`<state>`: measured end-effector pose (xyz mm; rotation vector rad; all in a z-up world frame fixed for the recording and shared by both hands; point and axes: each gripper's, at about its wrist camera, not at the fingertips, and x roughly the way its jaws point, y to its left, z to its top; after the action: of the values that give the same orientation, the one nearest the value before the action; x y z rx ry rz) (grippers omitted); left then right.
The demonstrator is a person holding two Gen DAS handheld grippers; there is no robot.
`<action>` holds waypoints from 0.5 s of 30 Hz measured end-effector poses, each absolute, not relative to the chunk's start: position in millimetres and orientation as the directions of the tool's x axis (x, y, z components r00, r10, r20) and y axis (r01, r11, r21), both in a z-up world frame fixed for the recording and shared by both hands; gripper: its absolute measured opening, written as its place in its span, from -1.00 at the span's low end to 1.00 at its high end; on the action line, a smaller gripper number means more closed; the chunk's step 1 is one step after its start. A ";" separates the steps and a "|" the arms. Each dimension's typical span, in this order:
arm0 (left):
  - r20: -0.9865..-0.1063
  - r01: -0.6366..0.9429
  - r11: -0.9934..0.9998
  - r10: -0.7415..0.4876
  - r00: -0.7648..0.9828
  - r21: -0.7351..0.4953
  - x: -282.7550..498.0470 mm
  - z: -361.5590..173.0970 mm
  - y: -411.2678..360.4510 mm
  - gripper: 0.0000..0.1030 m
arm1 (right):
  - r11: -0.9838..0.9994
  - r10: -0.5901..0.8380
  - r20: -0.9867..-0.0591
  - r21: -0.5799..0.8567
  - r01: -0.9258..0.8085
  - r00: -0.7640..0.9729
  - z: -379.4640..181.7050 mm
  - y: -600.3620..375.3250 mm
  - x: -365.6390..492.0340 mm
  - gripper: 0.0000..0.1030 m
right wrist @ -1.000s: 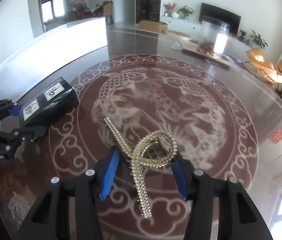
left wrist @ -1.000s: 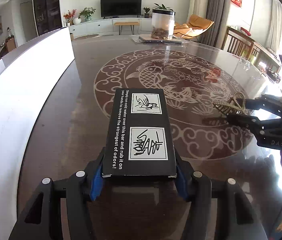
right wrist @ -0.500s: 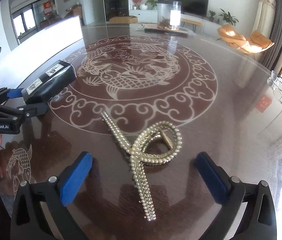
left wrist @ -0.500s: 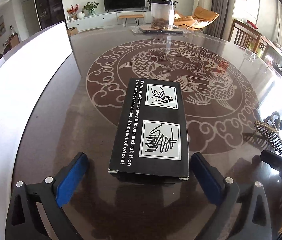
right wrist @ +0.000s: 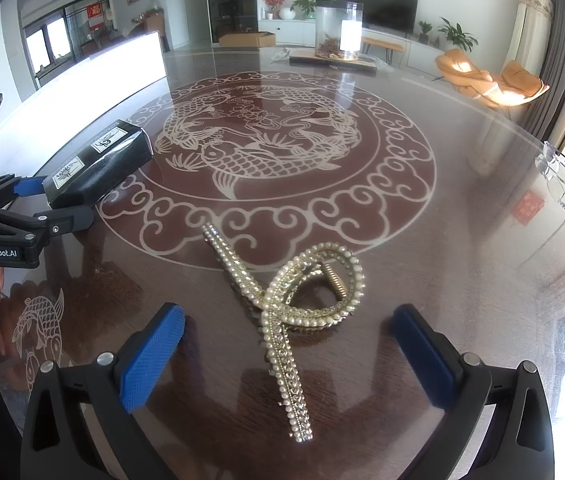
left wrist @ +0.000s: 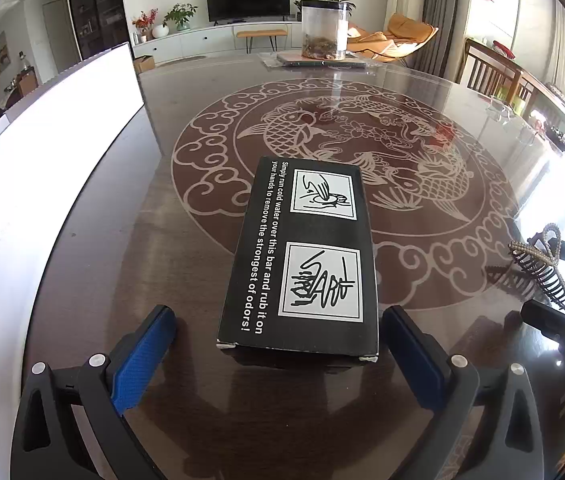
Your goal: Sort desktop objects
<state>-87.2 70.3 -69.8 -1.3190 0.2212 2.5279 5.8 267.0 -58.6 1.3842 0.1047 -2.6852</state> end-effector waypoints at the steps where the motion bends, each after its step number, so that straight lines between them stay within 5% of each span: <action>1: -0.821 -0.316 -0.949 0.176 -0.543 0.006 -87.2 -69.2 70.5 1.00 | -0.991 -0.074 -0.815 -0.007 0.137 -0.575 -58.6 267.0 5.7 1.00; 15: -0.845 -0.347 -0.938 0.180 -0.504 0.007 -96.8 -68.7 75.0 1.00 | -0.972 -0.120 -0.843 -0.007 0.234 -0.524 -61.6 269.4 -11.9 1.00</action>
<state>-96.8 75.0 -68.7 -1.3601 0.2518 2.4749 -11.9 269.4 -61.6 1.4088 0.1765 -2.5720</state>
